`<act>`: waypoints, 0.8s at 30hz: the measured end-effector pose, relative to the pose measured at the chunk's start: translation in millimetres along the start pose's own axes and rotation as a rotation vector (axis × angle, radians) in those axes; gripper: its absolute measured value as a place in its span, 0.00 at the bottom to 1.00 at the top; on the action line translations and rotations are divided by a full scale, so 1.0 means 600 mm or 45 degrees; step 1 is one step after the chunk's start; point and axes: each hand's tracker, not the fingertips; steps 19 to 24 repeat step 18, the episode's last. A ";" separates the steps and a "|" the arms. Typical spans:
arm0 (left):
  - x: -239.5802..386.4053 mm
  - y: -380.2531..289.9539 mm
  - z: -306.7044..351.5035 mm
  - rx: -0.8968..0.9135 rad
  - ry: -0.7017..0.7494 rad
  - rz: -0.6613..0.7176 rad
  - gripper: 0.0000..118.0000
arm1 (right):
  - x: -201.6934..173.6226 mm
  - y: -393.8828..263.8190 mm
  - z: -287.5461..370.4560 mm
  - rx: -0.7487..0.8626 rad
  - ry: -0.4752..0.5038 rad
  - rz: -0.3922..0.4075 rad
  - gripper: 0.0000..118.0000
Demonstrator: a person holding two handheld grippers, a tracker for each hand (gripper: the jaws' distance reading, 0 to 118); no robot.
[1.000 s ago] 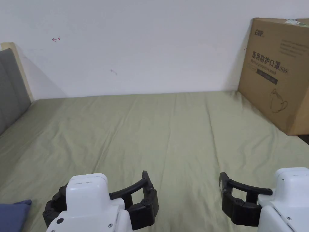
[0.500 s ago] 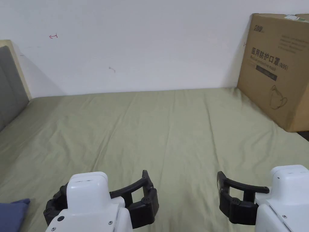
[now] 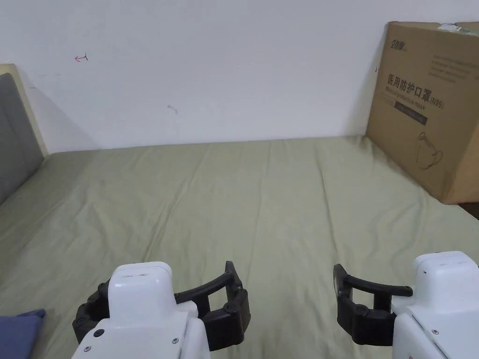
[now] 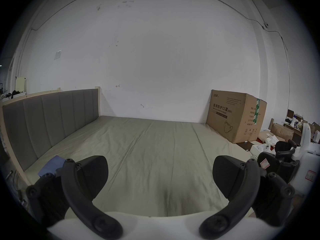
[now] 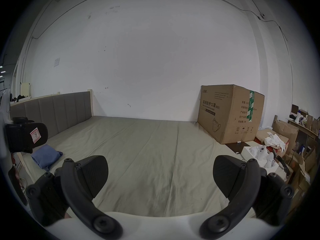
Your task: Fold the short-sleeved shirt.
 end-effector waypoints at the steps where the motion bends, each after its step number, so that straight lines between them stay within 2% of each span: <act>1: 0.000 0.000 0.000 0.001 -0.001 -0.002 1.00 | 0.000 0.000 0.000 0.002 -0.002 0.000 1.00; 13: 0.004 0.010 0.014 -0.002 0.014 -0.027 1.00 | 0.001 0.000 0.010 -0.005 -0.006 -0.009 1.00; 24: 0.009 0.017 0.031 0.058 -0.045 -0.033 1.00 | 0.000 0.004 0.021 0.012 -0.010 -0.015 1.00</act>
